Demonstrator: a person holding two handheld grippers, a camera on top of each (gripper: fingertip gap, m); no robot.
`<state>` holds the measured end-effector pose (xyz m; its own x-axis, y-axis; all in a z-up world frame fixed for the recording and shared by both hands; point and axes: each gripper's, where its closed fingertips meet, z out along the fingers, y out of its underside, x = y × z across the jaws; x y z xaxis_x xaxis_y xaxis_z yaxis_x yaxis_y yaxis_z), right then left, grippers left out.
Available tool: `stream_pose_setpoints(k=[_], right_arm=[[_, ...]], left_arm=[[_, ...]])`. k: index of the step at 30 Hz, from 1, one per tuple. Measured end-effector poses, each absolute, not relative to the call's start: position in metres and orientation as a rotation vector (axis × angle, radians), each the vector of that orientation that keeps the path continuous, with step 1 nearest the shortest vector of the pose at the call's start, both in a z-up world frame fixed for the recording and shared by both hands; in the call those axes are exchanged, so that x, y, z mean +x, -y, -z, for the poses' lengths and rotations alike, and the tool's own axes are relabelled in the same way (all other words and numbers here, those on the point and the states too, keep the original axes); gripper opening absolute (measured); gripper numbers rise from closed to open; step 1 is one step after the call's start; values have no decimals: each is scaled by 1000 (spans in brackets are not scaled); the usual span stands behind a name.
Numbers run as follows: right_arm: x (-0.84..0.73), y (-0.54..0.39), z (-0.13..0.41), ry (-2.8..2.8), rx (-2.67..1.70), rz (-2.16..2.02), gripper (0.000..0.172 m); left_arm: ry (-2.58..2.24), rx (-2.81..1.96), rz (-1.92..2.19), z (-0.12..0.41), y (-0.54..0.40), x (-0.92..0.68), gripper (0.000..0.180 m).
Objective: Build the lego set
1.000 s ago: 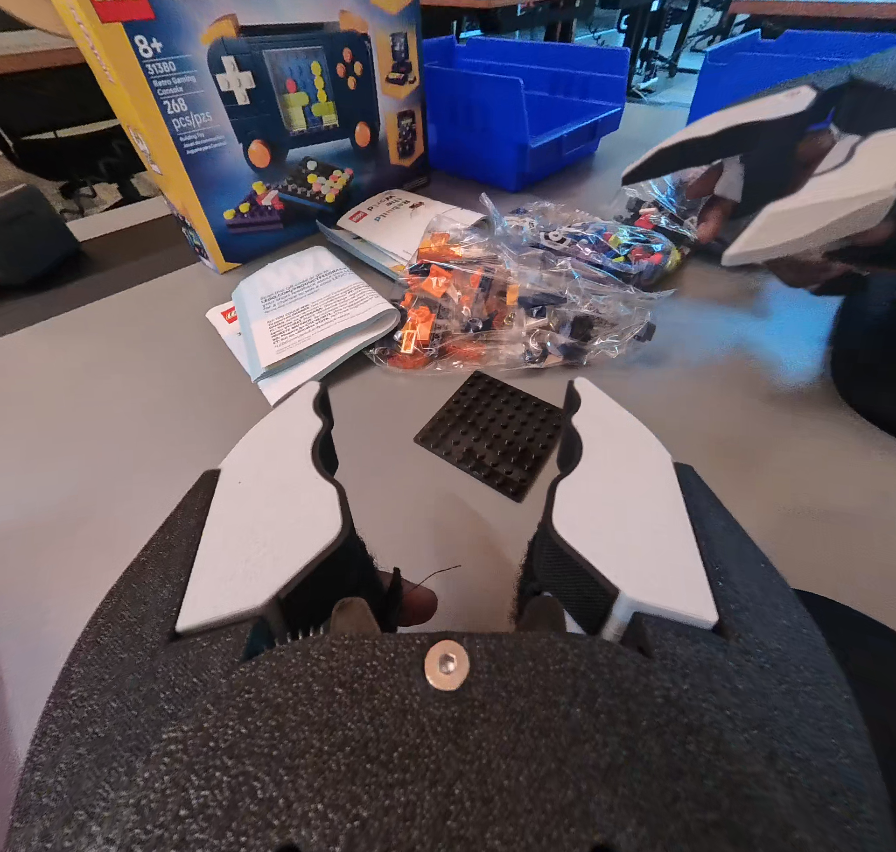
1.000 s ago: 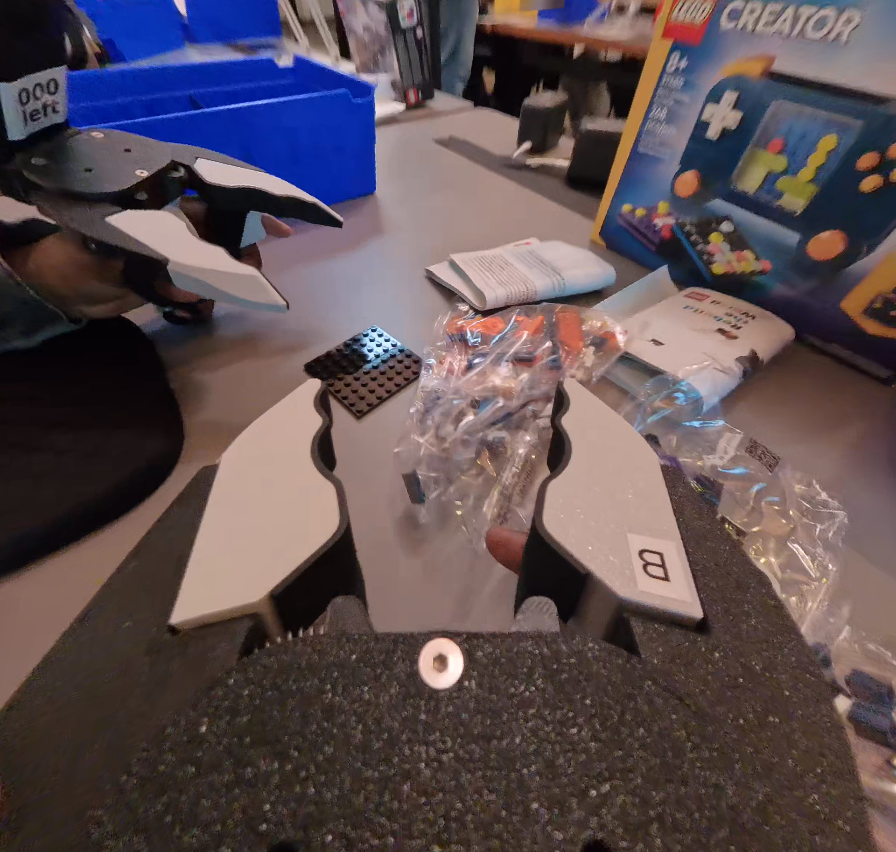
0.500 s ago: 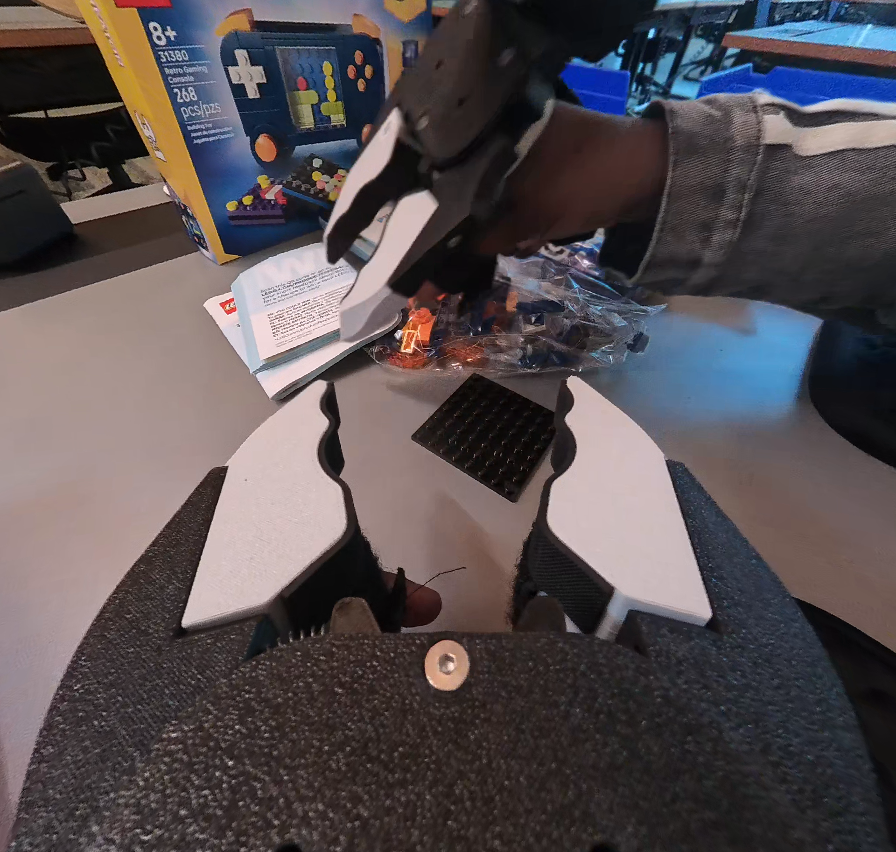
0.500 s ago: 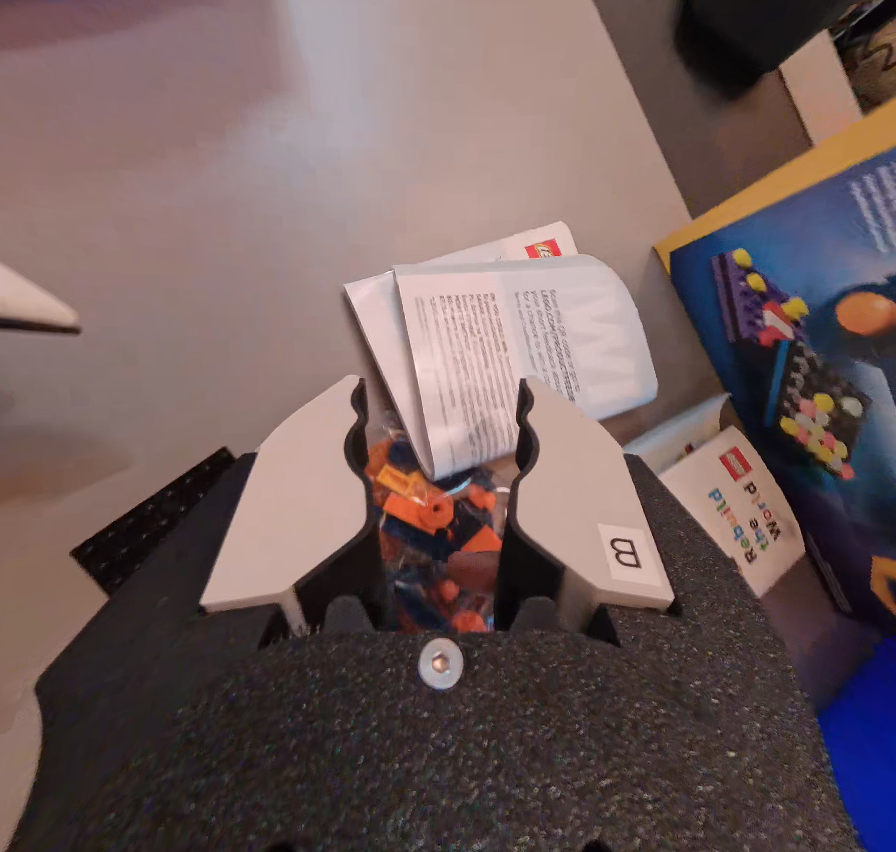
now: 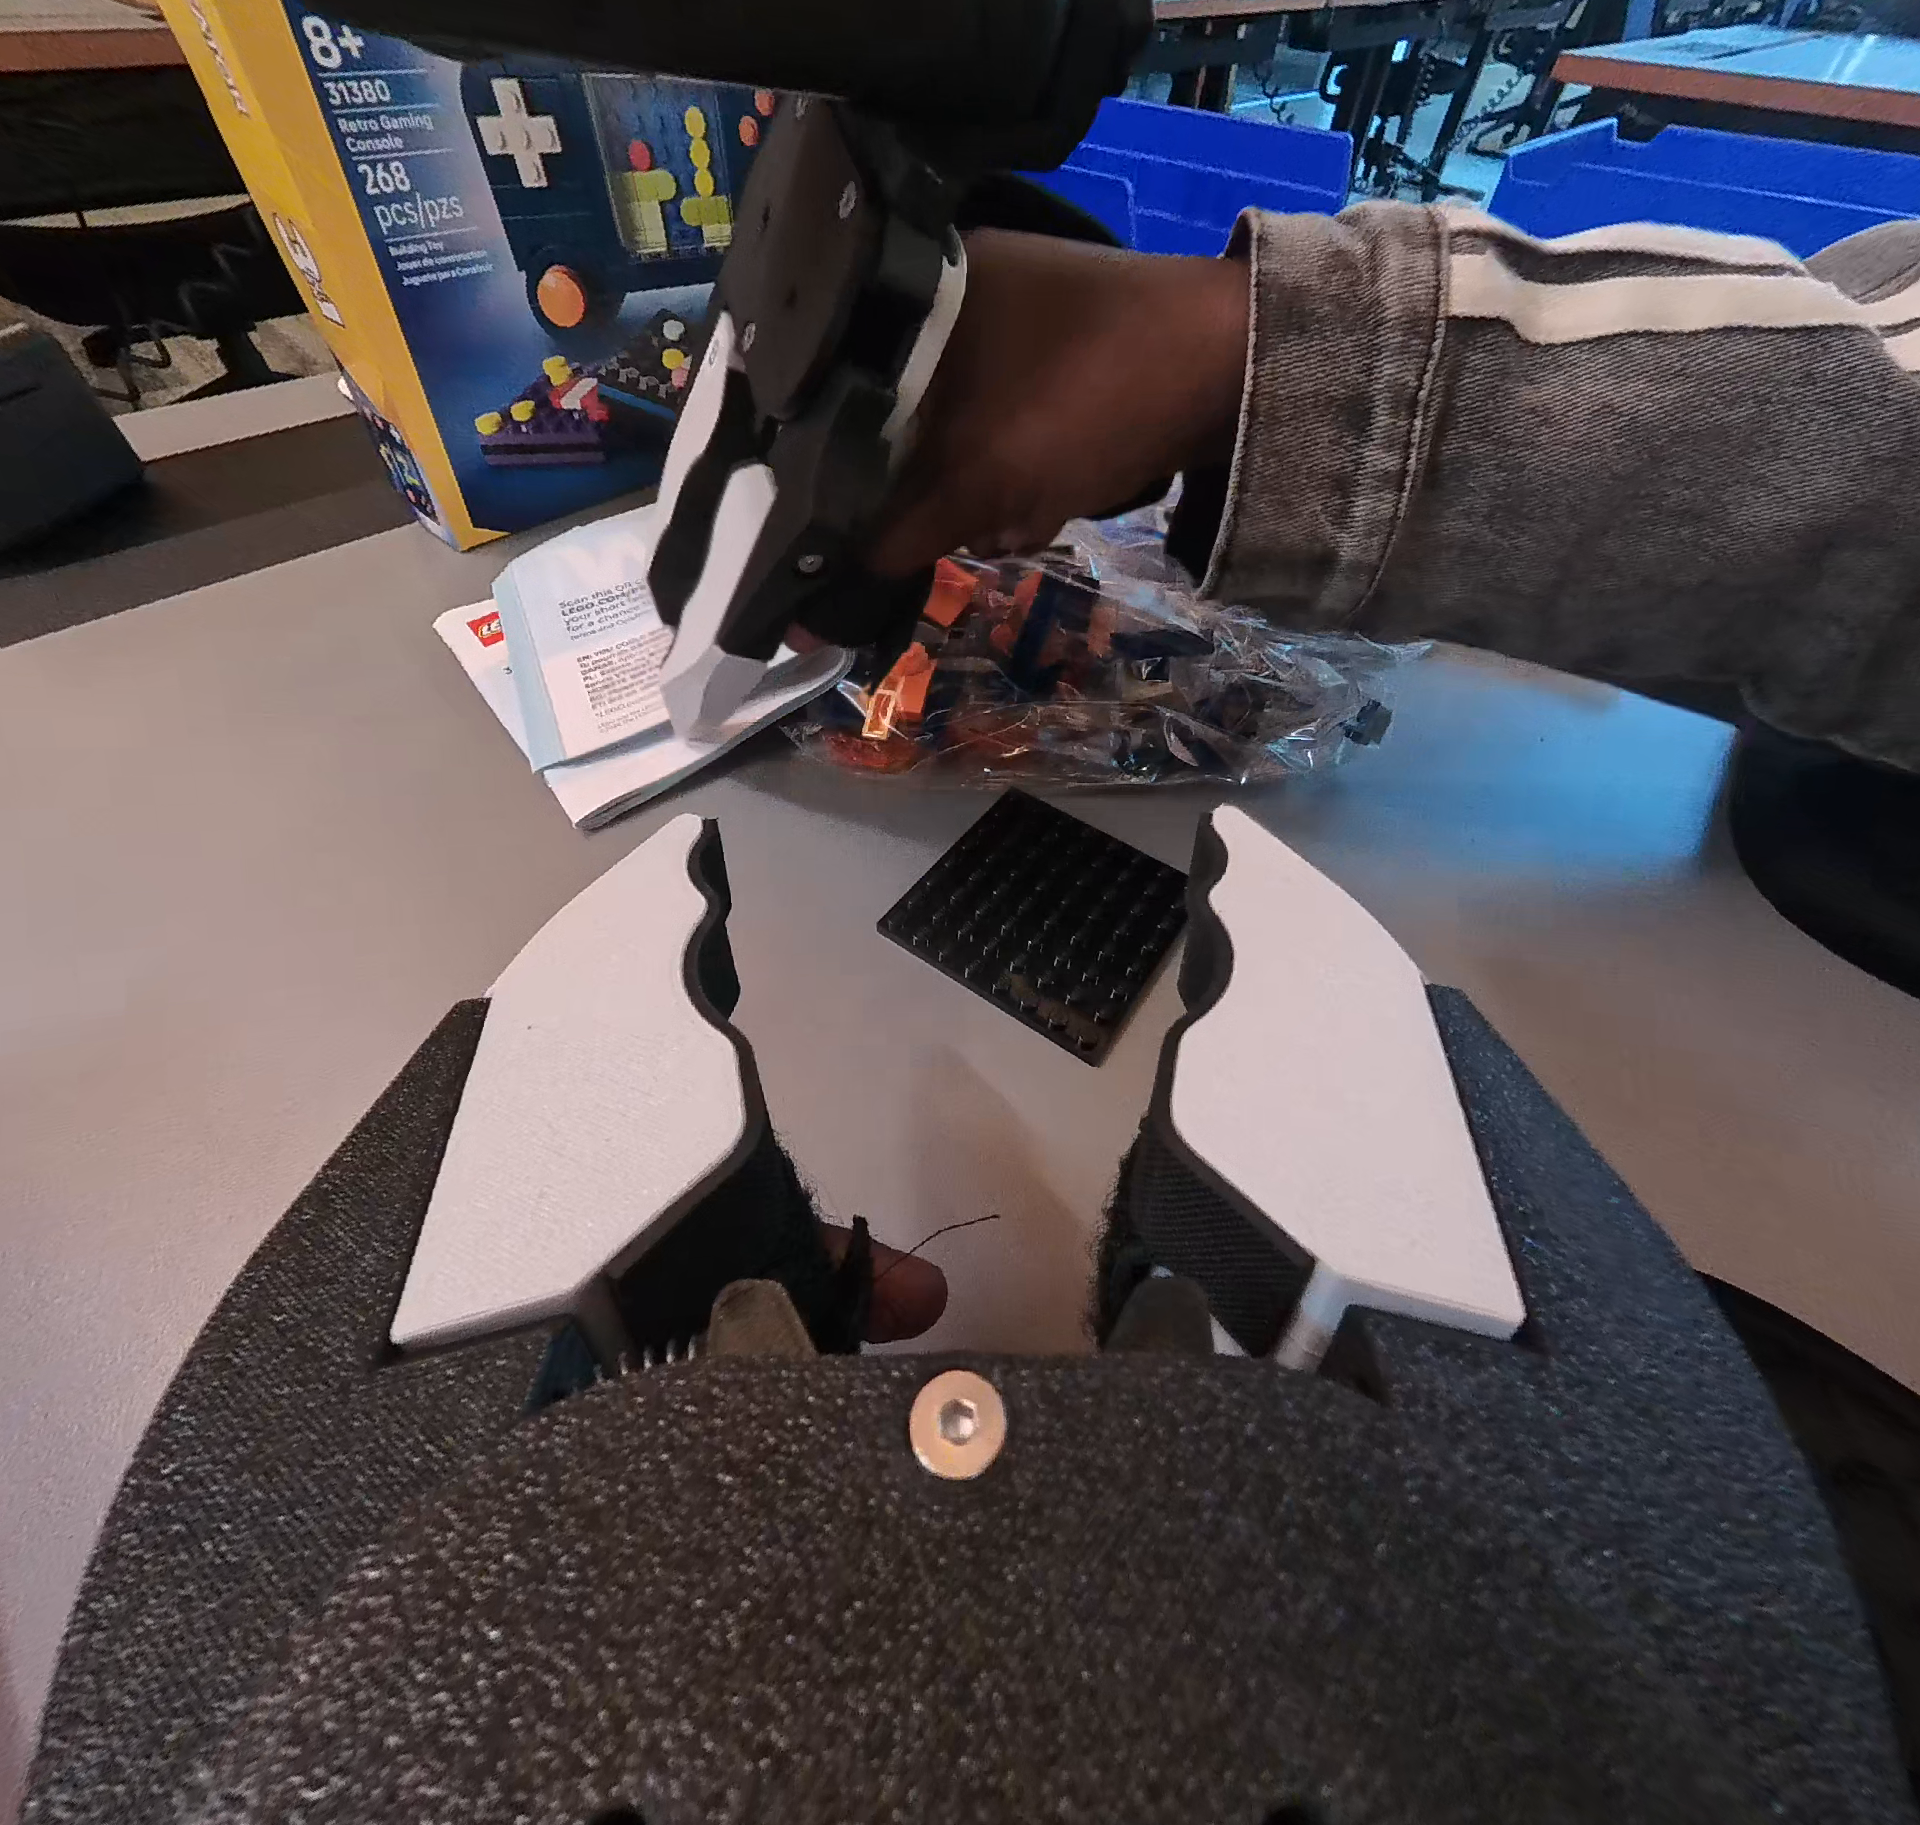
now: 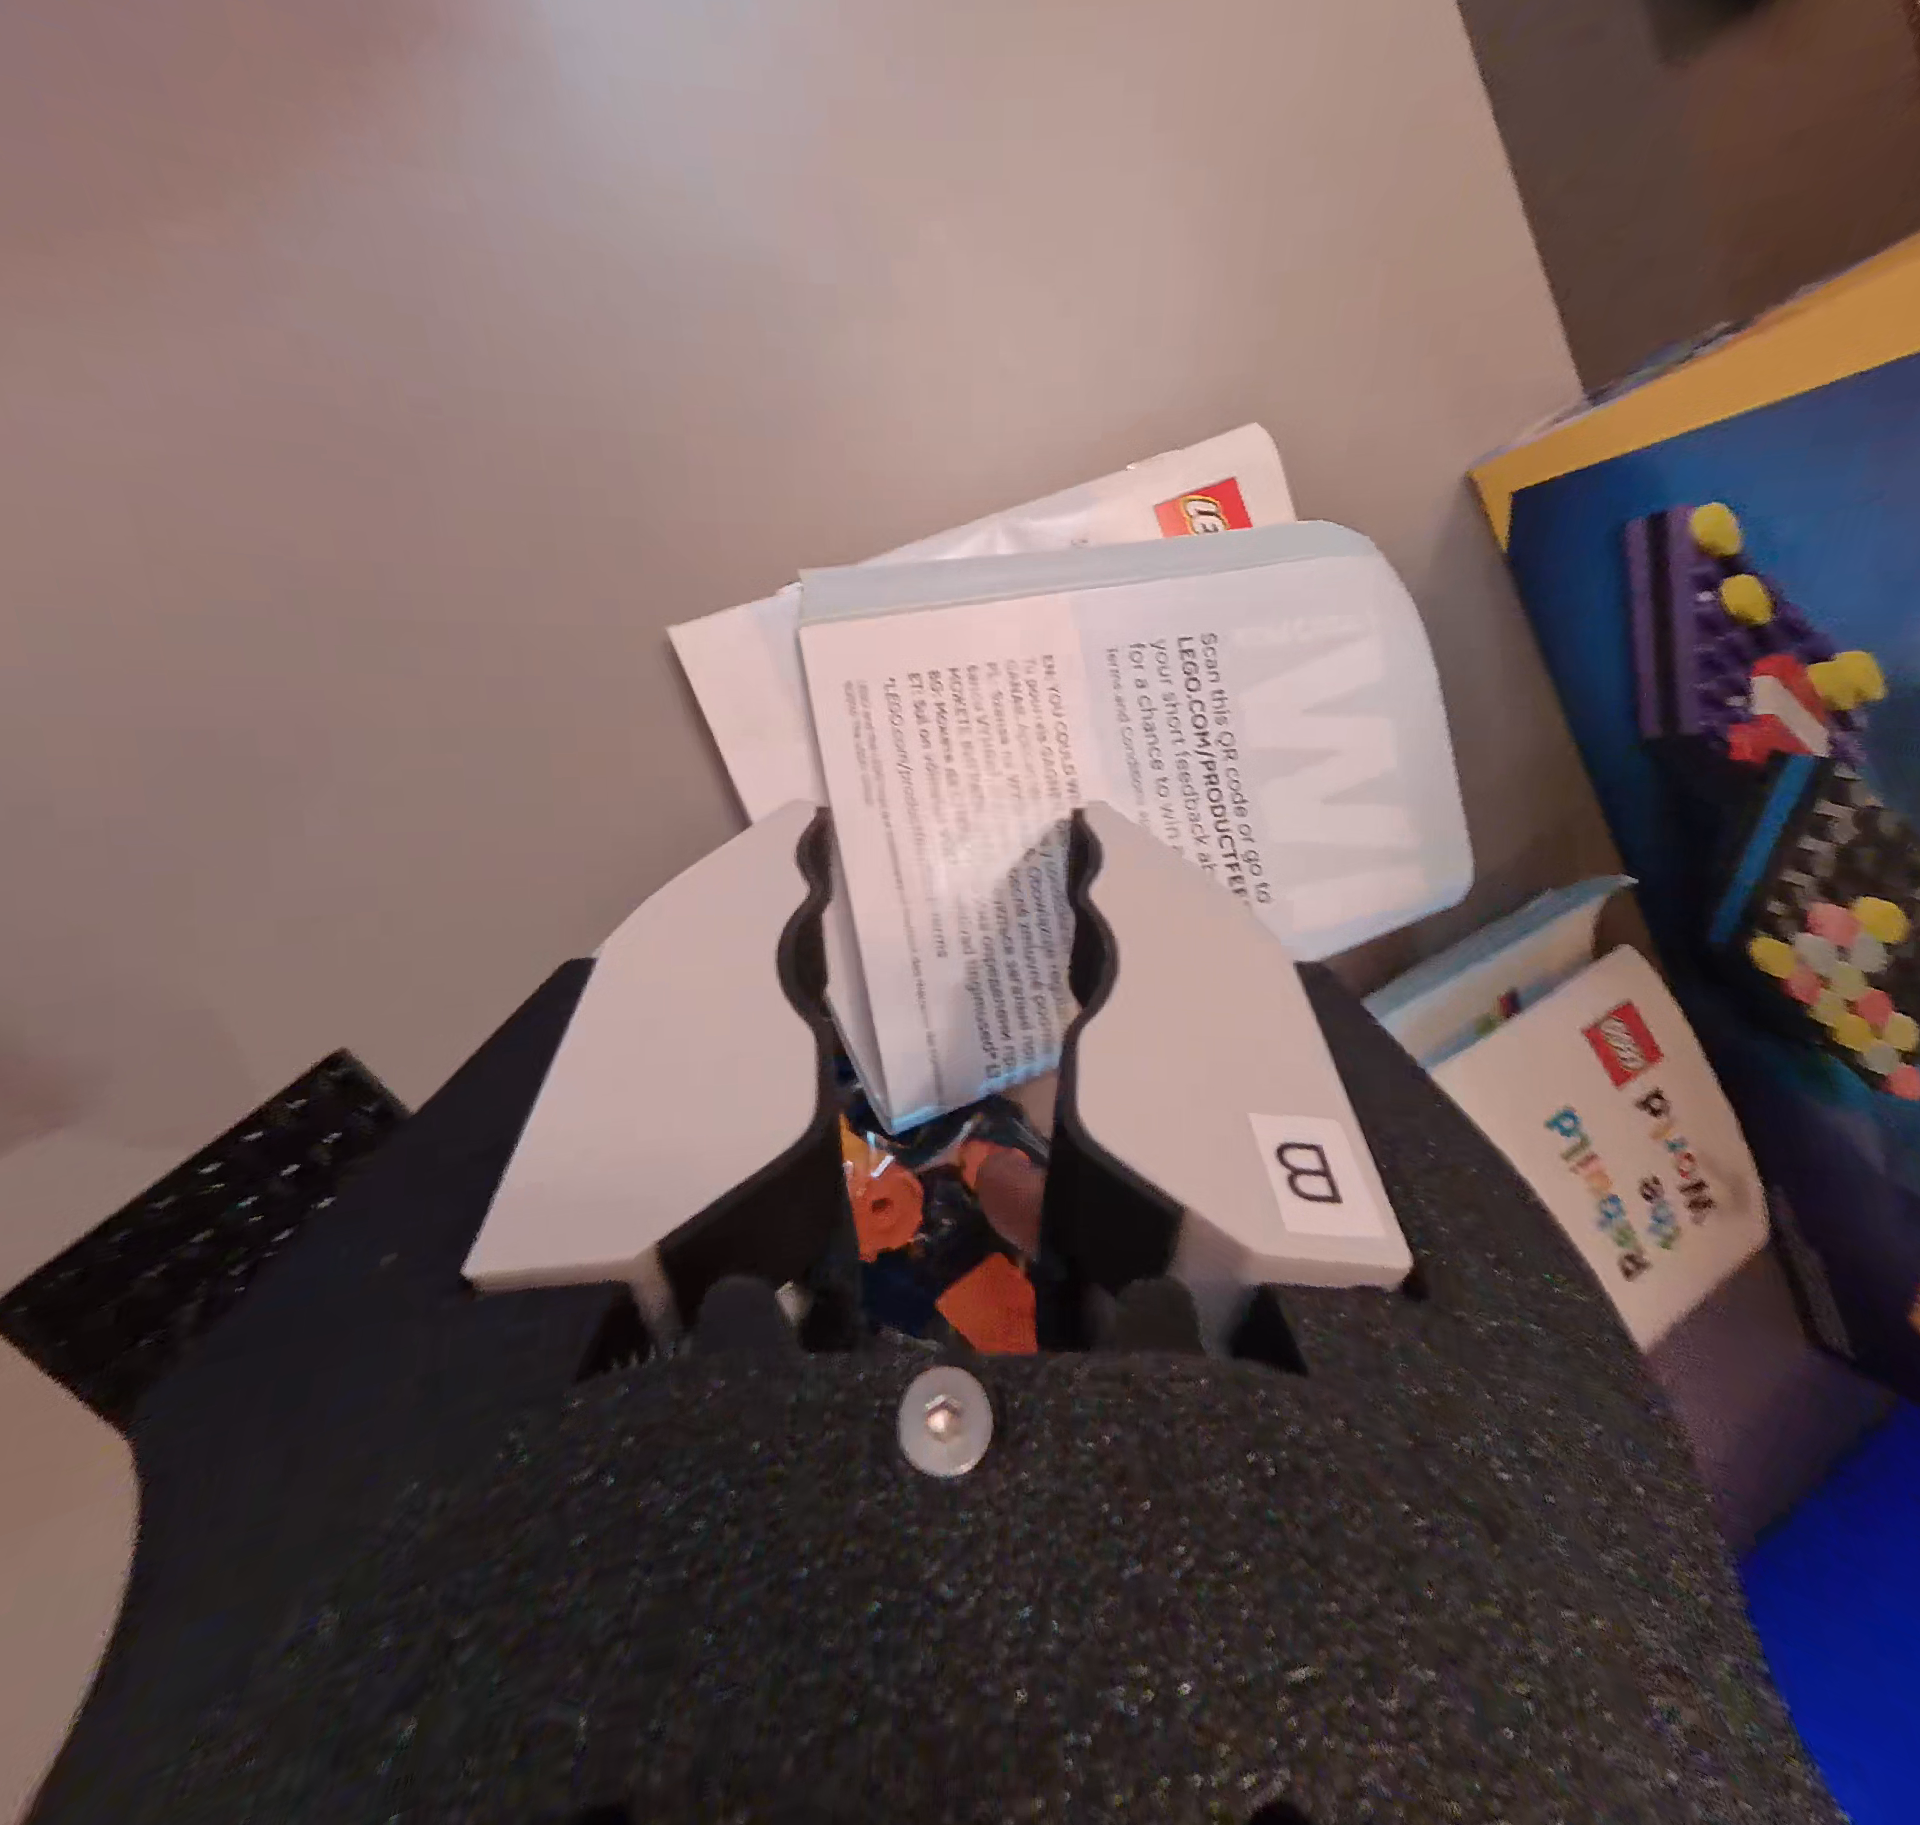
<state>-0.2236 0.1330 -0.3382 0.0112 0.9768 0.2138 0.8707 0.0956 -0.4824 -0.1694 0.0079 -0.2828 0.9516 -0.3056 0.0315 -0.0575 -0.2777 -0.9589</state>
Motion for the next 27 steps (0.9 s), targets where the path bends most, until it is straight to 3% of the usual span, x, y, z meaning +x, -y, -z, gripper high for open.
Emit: stream_pose_setpoints(k=[6,7,8,12,14,19,27], right_arm=[[-223,-138,333,1961,-1594,-112,56],[-223,-137,334,1991,-1556,-85,50],[-222,-135,337,2031,-1516,-52,30],[-216,-155,342,2056,-1315,248,11],[-221,-156,331,1987,-1290,153,2],[-218,-151,273,1771,-1290,-253,1],[-189,-98,179,1510,-988,-691,1]], left_arm=[[-278,-1853,241,284,-8,-168,84],[-276,-1854,241,284,-8,-168,84],[-274,-1854,242,284,-8,-169,84],[-263,-1848,248,283,-8,-170,84],[-252,-1847,245,283,-8,-172,84],[-74,-1799,329,275,-8,-190,83],[526,-1527,1161,263,-13,-208,92]])
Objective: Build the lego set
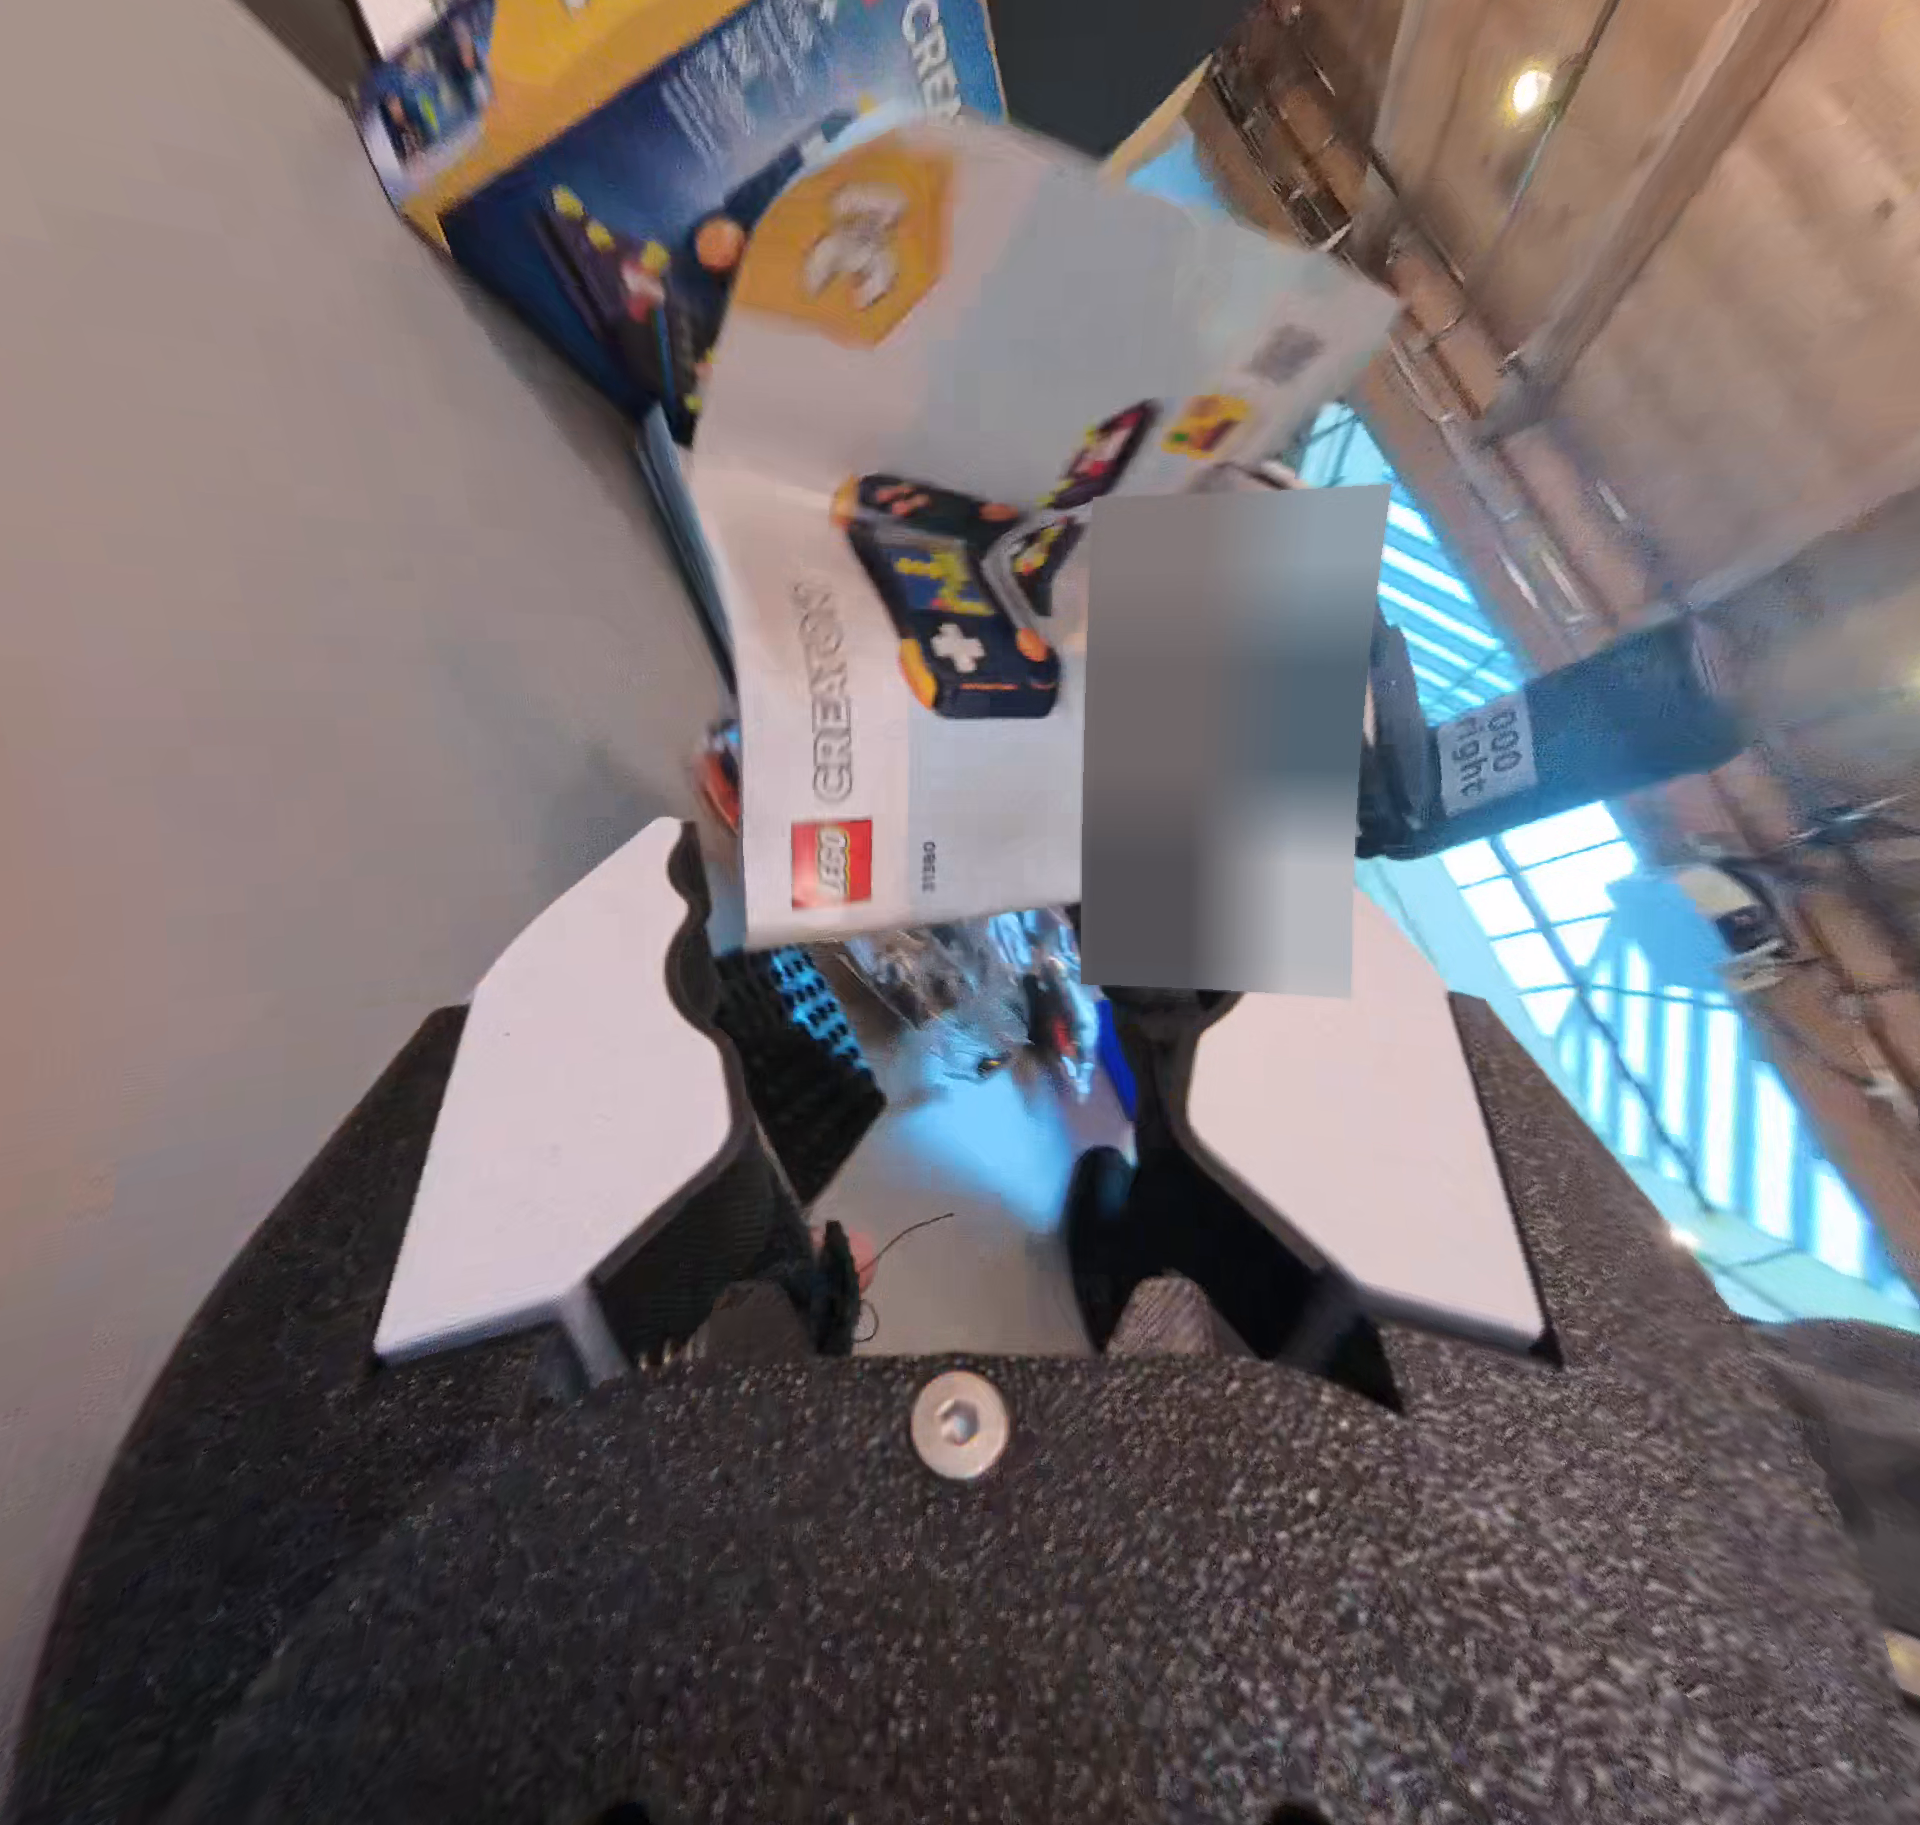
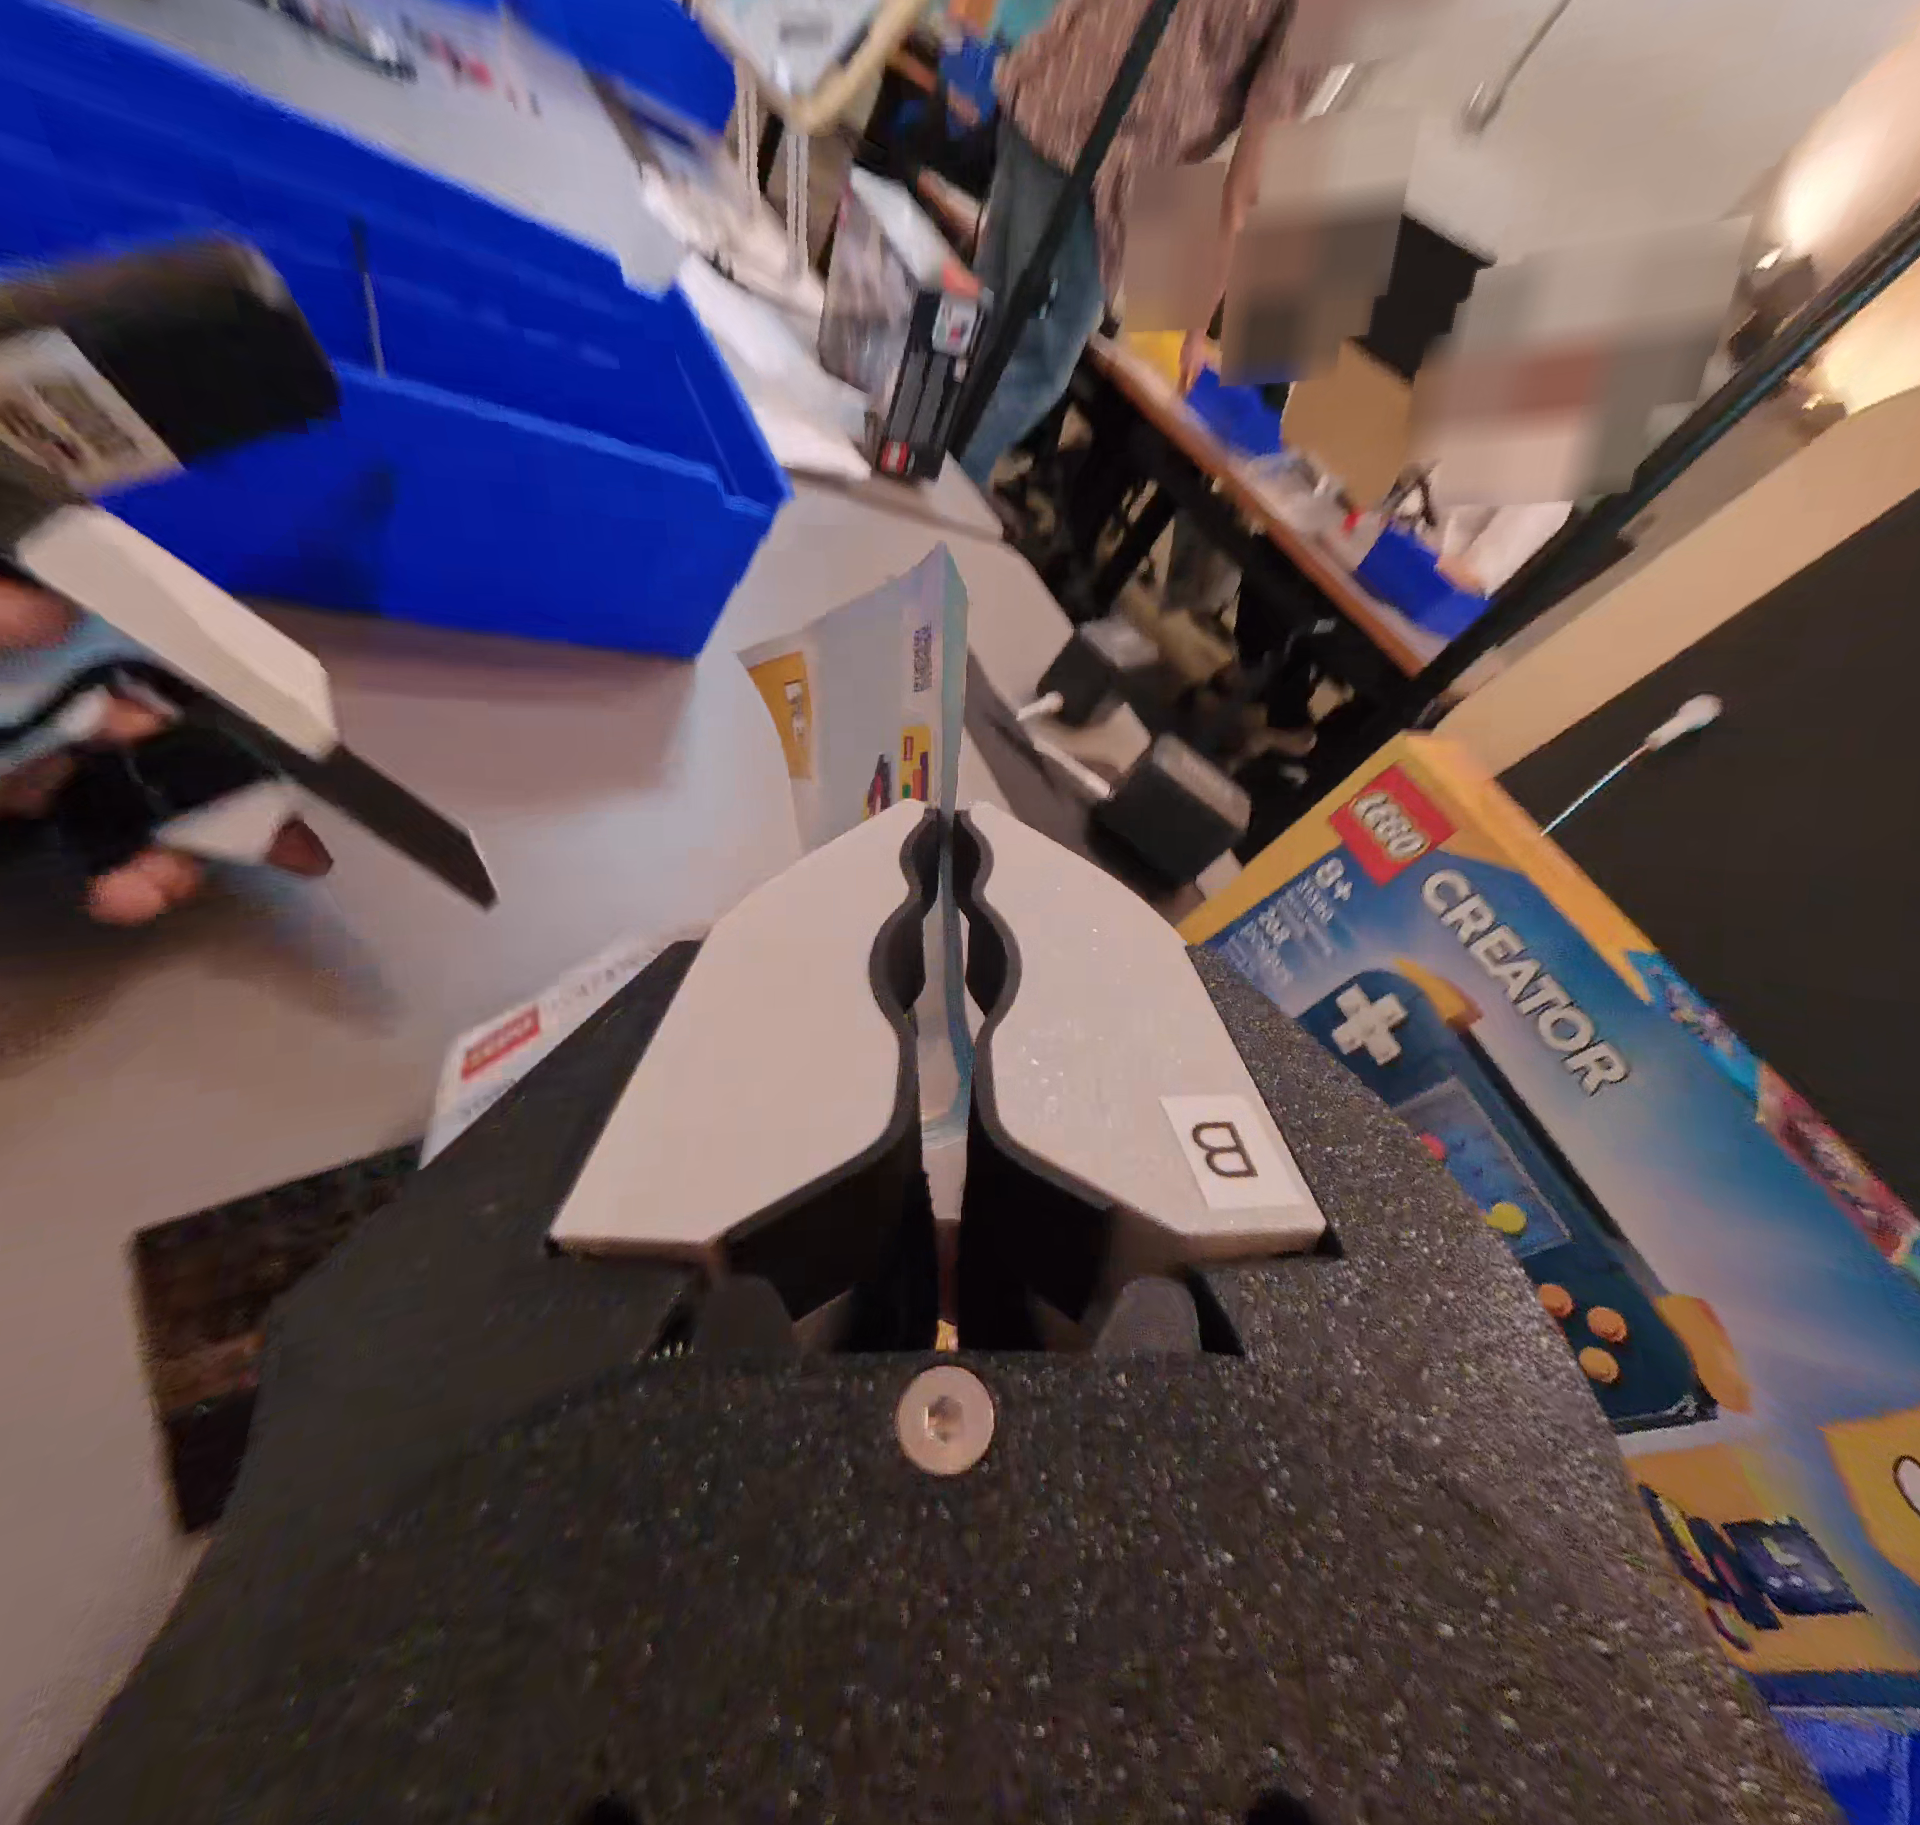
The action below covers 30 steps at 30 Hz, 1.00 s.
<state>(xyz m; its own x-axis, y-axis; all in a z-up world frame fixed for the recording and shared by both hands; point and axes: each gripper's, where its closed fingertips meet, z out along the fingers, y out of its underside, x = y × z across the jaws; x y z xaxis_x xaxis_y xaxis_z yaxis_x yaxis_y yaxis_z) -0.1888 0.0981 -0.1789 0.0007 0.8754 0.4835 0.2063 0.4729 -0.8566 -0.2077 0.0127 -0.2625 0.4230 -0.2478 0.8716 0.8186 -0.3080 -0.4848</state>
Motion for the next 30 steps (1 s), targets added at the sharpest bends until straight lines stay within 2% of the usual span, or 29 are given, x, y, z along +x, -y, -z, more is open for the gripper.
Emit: stream_pose_setpoints(k=[6,8,11,12,13,14,15,19,20,21,23,26,27,30], right_arm=[[-163,-73,125,1347,-885,-880,2],[-152,-71,104,1262,-874,-1002,2],[-135,-62,84,1162,-846,-1188,1],[-130,-58,81,1132,-841,-1250,1],[-125,-54,78,1102,-842,-1319,2],[-121,-53,77,1067,-848,-1383,1],[-116,-54,77,1031,-867,-1439,1],[-99,-86,104,948,-1081,-1562,3],[-98,-95,119,984,-1162,-1536,8],[-96,-100,130,1026,-1216,-1523,24],[-92,-106,145,1081,-1299,-1505,70],[-96,-101,169,1254,-1352,-1333,112],[-98,-98,176,1318,-1339,-1233,122],[-102,-87,185,1418,-1236,-991,122]], left_arm=[[408,-1527,1034,244,-21,-192,108],[397,-1492,1125,230,-29,-181,117],[395,-1257,1422,188,-37,-159,112],[388,-1154,1480,174,-39,-156,101],[356,-1033,1517,159,-37,-157,73],[293,-916,1534,145,-31,-158,31],[249,-895,1506,140,-29,-157,10],[-5,-1214,1107,149,-29,-148,2],[-67,-1297,1019,151,-29,-150,2],[-128,-1399,896,157,-32,-154,2],[-240,-1595,652,172,-37,-161,2],[-366,-1776,558,186,-38,-152,2],[-388,-1821,520,191,-40,-150,2],[-429,-1892,441,200,-43,-143,2]])
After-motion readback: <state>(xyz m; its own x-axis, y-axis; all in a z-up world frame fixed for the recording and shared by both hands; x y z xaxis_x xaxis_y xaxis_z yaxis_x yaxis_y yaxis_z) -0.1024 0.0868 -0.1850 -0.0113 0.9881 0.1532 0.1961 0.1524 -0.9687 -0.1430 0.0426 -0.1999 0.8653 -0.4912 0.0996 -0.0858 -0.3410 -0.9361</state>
